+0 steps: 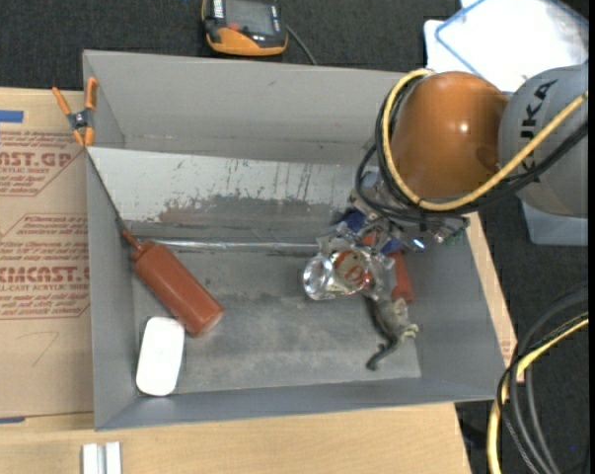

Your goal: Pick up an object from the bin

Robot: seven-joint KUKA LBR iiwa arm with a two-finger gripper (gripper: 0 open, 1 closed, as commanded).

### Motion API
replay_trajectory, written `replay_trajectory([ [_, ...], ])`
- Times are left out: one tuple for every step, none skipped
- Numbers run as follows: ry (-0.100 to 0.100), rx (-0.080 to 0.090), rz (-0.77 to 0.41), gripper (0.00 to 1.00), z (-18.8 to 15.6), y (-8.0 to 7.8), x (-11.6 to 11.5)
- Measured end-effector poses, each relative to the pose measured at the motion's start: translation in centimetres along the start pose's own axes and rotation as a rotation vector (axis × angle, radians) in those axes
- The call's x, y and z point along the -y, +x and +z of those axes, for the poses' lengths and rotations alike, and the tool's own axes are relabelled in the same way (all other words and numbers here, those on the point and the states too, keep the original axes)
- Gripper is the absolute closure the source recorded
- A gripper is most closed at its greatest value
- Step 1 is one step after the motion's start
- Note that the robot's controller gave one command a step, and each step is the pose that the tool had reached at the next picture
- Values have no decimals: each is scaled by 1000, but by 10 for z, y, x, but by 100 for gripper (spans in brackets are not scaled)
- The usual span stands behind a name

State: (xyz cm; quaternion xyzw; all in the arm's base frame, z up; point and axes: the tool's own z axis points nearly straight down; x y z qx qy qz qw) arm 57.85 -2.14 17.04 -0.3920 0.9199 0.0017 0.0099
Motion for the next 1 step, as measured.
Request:
replay_trajectory([
  [-9, -4, 6, 100, -19, -2, 5],
])
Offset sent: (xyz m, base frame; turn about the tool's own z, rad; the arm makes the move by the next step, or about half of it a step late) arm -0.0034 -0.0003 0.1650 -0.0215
